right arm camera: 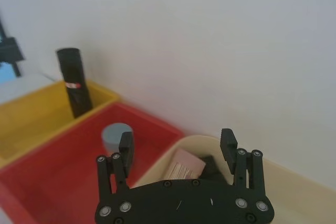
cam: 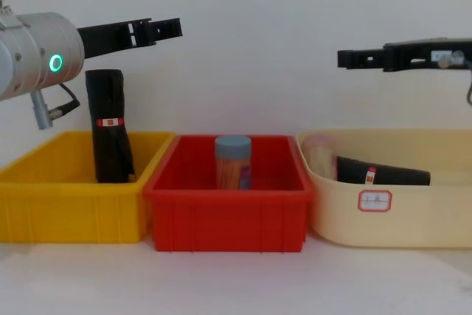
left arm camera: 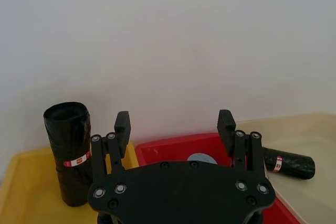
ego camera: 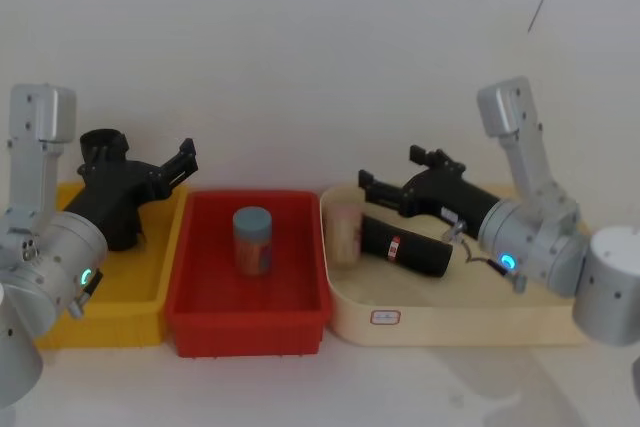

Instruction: Pick up the garbage bag with the one hand and transfer it to the other hand.

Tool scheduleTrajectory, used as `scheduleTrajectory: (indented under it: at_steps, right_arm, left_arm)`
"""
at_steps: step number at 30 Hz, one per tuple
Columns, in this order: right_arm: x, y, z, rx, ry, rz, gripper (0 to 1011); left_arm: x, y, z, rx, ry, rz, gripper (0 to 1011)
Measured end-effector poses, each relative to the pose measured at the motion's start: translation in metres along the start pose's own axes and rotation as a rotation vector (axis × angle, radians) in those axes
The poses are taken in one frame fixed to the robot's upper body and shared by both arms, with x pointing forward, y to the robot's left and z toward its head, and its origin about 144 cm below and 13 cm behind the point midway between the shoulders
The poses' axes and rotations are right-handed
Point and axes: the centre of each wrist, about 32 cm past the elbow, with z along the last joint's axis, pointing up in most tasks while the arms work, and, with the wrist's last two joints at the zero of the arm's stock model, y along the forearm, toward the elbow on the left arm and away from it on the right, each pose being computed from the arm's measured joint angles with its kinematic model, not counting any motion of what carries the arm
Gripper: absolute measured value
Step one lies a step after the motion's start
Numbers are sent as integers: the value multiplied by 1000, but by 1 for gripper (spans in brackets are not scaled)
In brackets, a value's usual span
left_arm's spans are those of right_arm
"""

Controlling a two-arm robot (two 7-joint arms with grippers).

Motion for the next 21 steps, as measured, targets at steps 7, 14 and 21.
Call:
scheduleTrajectory:
  at_steps: [7,14,21]
  right_arm:
    - [-19,1,-30,87,49,44,1001]
    - [-37,1,-54,161,86,77,1001]
    - [-49,0,-69,204,109,93,1001]
  left_arm:
    - [0,0,0,0,0,0,1000]
    - [0,0,0,0,0,0,1000]
    - [0,0,0,0,0,0,1000]
